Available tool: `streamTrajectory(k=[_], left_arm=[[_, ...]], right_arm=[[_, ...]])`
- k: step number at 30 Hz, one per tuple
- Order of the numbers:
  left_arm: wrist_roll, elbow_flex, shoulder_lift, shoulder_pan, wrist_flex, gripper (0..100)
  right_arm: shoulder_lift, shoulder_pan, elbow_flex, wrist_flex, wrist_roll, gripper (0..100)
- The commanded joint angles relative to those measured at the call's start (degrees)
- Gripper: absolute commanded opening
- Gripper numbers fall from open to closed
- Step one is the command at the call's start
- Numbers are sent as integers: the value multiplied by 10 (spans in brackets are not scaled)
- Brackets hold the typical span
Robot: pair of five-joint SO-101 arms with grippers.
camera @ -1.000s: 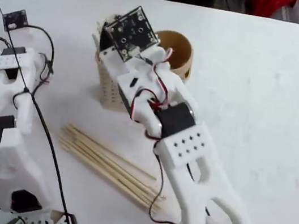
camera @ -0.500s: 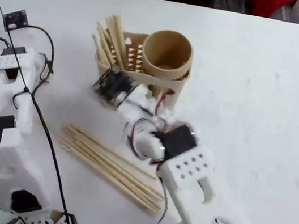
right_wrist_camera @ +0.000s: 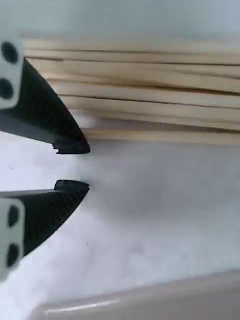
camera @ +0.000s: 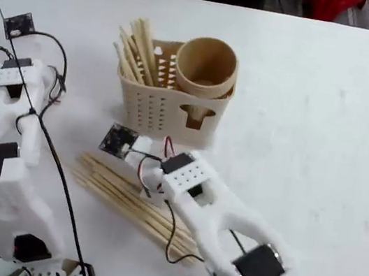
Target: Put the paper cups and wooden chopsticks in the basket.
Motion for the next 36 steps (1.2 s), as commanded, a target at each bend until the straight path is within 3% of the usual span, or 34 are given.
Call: streamTrajectory(k=[1,8,16,36], left_arm=[[-7,-4,-4,7,-9,124],[-7,-4,-4,7,-9,124],[-7,-4,-4,11,-9,124],[-7,-3,-4,10,-9,124]], right_arm=[[23,-3,-7,-30,8,99],[21,-3,-4,-26,8,101],[-52,-6,-23,59,7,102],[-88,-26,69,5,10,102]])
